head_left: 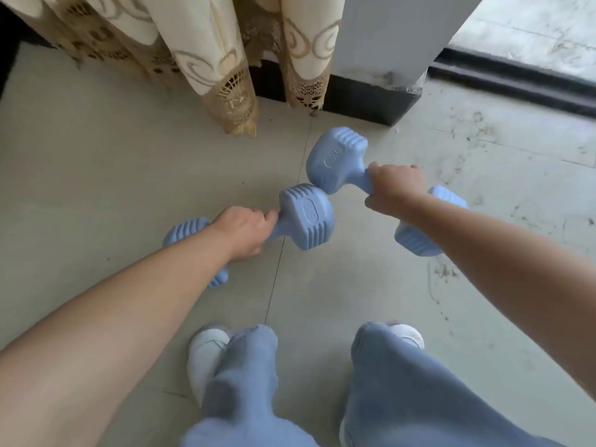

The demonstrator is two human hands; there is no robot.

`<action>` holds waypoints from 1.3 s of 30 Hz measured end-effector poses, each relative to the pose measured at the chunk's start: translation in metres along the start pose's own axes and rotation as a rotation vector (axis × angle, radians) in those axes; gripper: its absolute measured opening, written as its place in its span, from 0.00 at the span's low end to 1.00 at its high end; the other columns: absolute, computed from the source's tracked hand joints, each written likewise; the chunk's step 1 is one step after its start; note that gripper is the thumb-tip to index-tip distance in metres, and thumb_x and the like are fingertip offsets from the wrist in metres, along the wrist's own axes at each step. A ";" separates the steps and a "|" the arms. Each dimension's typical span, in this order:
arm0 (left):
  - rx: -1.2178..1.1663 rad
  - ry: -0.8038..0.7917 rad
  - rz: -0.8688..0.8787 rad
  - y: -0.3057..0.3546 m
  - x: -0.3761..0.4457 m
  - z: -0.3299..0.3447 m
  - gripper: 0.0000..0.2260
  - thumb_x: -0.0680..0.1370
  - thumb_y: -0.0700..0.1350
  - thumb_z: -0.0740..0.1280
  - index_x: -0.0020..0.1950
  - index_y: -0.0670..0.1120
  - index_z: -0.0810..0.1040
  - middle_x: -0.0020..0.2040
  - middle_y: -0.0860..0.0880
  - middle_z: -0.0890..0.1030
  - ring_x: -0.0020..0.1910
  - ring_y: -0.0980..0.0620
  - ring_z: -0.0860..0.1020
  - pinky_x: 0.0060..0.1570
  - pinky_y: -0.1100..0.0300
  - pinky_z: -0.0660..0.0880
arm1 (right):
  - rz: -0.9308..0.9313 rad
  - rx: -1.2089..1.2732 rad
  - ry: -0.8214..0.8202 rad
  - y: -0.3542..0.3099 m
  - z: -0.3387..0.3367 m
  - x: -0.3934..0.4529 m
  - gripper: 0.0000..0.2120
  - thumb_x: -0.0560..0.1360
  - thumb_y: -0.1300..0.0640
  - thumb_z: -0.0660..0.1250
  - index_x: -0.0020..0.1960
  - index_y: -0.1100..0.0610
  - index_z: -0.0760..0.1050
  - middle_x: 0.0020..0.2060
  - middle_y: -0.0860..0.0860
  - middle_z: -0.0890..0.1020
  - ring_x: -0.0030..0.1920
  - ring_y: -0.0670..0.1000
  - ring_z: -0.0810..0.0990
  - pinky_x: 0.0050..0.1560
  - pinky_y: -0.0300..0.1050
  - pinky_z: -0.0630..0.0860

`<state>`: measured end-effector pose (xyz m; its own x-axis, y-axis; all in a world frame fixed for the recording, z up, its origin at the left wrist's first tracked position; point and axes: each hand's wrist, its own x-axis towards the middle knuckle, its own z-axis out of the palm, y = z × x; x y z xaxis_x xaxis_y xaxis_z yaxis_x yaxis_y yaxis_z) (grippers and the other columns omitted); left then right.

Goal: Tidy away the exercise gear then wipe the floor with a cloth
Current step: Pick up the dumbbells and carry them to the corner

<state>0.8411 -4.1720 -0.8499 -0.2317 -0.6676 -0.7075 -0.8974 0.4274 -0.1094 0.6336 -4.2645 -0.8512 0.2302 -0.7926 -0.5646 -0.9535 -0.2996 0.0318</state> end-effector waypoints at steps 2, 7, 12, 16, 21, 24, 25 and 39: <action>0.019 0.022 0.016 0.000 0.022 0.012 0.20 0.79 0.45 0.60 0.68 0.41 0.61 0.64 0.43 0.74 0.62 0.43 0.75 0.54 0.53 0.73 | -0.007 -0.006 0.020 -0.004 0.008 0.029 0.12 0.74 0.61 0.61 0.57 0.59 0.68 0.51 0.56 0.79 0.46 0.59 0.75 0.44 0.45 0.62; 0.000 0.052 0.002 -0.007 0.043 0.022 0.21 0.79 0.45 0.61 0.68 0.41 0.60 0.64 0.43 0.74 0.62 0.43 0.75 0.54 0.51 0.73 | -0.050 -0.009 0.110 -0.022 0.011 0.084 0.19 0.74 0.61 0.63 0.65 0.60 0.68 0.56 0.59 0.78 0.56 0.62 0.77 0.43 0.47 0.67; -0.012 0.029 -0.002 -0.015 0.048 0.024 0.19 0.80 0.43 0.59 0.69 0.41 0.60 0.63 0.43 0.74 0.61 0.44 0.75 0.52 0.52 0.73 | -0.127 -0.020 0.186 -0.039 -0.007 0.109 0.21 0.74 0.62 0.63 0.66 0.61 0.66 0.58 0.62 0.77 0.60 0.63 0.74 0.52 0.52 0.73; -0.017 0.003 0.007 -0.019 0.052 0.029 0.18 0.80 0.41 0.57 0.69 0.42 0.60 0.64 0.44 0.73 0.62 0.45 0.74 0.53 0.52 0.73 | -0.202 -0.080 0.223 -0.045 -0.011 0.122 0.21 0.74 0.64 0.61 0.67 0.63 0.66 0.59 0.63 0.76 0.61 0.63 0.74 0.54 0.52 0.74; -0.032 -0.008 0.002 -0.023 0.056 0.026 0.19 0.80 0.41 0.57 0.70 0.42 0.60 0.65 0.44 0.72 0.64 0.45 0.73 0.54 0.52 0.72 | -0.245 -0.142 0.244 -0.040 -0.009 0.129 0.19 0.76 0.64 0.59 0.67 0.62 0.65 0.60 0.62 0.76 0.58 0.63 0.76 0.51 0.51 0.73; -0.061 -0.036 -0.002 -0.021 0.055 0.021 0.18 0.79 0.40 0.58 0.69 0.42 0.61 0.65 0.44 0.73 0.63 0.45 0.73 0.54 0.52 0.72 | -0.251 -0.140 0.253 -0.034 -0.012 0.125 0.20 0.78 0.59 0.58 0.69 0.59 0.64 0.62 0.60 0.75 0.60 0.62 0.75 0.57 0.51 0.70; -0.057 -0.031 0.002 -0.020 0.055 0.019 0.18 0.79 0.40 0.58 0.69 0.42 0.62 0.65 0.44 0.73 0.63 0.45 0.73 0.54 0.52 0.72 | -0.261 -0.114 0.263 -0.030 -0.012 0.120 0.21 0.78 0.57 0.58 0.71 0.59 0.63 0.63 0.60 0.74 0.61 0.62 0.74 0.61 0.52 0.68; 0.144 0.268 0.177 0.014 0.118 -0.047 0.21 0.80 0.35 0.53 0.73 0.40 0.56 0.64 0.41 0.71 0.63 0.43 0.72 0.53 0.50 0.72 | -0.181 0.603 0.595 0.040 0.064 0.016 0.23 0.72 0.51 0.60 0.56 0.68 0.78 0.49 0.63 0.83 0.39 0.60 0.84 0.43 0.47 0.78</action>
<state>0.7830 -4.2736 -0.9020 -0.4865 -0.7038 -0.5177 -0.7767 0.6197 -0.1126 0.5872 -4.2552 -0.9112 0.2911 -0.9566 0.0116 -0.7942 -0.2484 -0.5545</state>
